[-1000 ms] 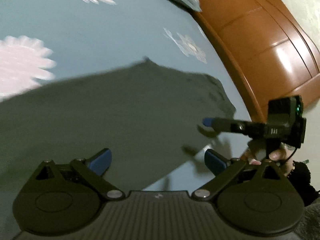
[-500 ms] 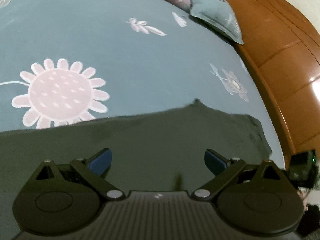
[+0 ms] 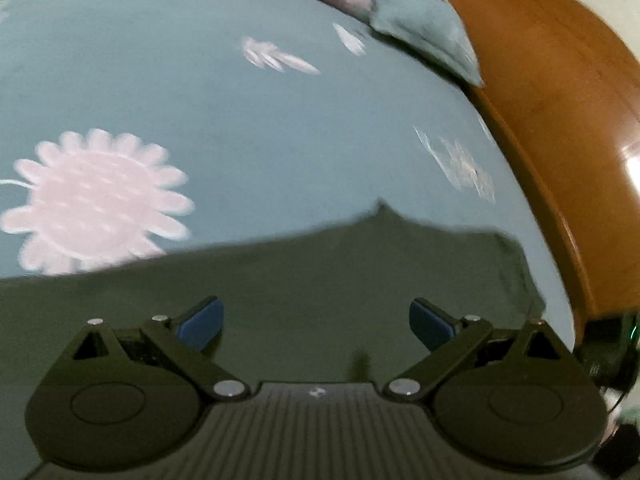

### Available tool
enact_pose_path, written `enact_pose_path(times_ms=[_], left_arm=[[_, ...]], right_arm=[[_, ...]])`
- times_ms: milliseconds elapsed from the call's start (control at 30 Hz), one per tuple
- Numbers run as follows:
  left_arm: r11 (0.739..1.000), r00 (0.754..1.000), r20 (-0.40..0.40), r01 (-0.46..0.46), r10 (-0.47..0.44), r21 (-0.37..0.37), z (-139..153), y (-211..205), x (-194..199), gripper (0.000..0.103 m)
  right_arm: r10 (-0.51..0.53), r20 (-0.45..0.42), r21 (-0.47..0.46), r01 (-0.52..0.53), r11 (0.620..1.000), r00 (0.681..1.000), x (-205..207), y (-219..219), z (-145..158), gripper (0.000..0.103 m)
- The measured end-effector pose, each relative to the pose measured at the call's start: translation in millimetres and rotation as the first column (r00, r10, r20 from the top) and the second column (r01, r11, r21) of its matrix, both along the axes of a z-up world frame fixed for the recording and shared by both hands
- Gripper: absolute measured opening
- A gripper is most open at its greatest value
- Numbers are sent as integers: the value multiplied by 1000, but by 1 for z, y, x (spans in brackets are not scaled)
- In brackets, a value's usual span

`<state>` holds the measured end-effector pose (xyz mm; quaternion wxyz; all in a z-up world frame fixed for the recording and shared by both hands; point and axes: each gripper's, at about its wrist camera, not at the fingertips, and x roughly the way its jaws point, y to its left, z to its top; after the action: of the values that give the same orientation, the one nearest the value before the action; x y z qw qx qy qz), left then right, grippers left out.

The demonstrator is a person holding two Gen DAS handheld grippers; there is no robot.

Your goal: Fold clothes

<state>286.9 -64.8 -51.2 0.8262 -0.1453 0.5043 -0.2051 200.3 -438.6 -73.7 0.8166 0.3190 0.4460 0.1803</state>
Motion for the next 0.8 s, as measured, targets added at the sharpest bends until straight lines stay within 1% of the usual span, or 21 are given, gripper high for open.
enact_pose_path(times_ms=[33,67,133,233,333,500,600,667,800], left_arm=[[1000,1000,-17,7,-7,28,-7,-5,-1,99],[999,1000,-30,5,-4,50,-13,-8,-2,100],[999,1000,-15,1,0,41,-14,-8,-3,102],[1000,1000,-29,-11,11,25,-14,-4,-1,102],[1000,999,-35,-27,28,2,-15,2,-1,102],[999,999,-31,-34,33,-3,-13,0,-3,102],[999,999,-34,-30,30,10,-13,-4,0,102],[999,999,-36,-24,25,22,-13,-7,1,102],[999,999,-35,-21,22,31,-13,-8,1,102]], right_arm=[[6,0,-15,-6,1000,1000,0,2,3,103],[3,22,-43,-2,999,1000,-1,1,10,103],[-1,69,-98,7,995,998,-4,0,23,103],[-45,153,-227,80,971,987,-9,-13,37,103],[-66,137,-283,103,953,988,-14,-23,30,103],[-102,108,-374,135,918,989,-23,-41,19,103],[-125,142,-400,172,900,982,-22,-36,28,103],[-107,178,-410,173,896,978,-16,-32,34,103],[-35,234,-427,135,894,972,11,-16,41,103]])
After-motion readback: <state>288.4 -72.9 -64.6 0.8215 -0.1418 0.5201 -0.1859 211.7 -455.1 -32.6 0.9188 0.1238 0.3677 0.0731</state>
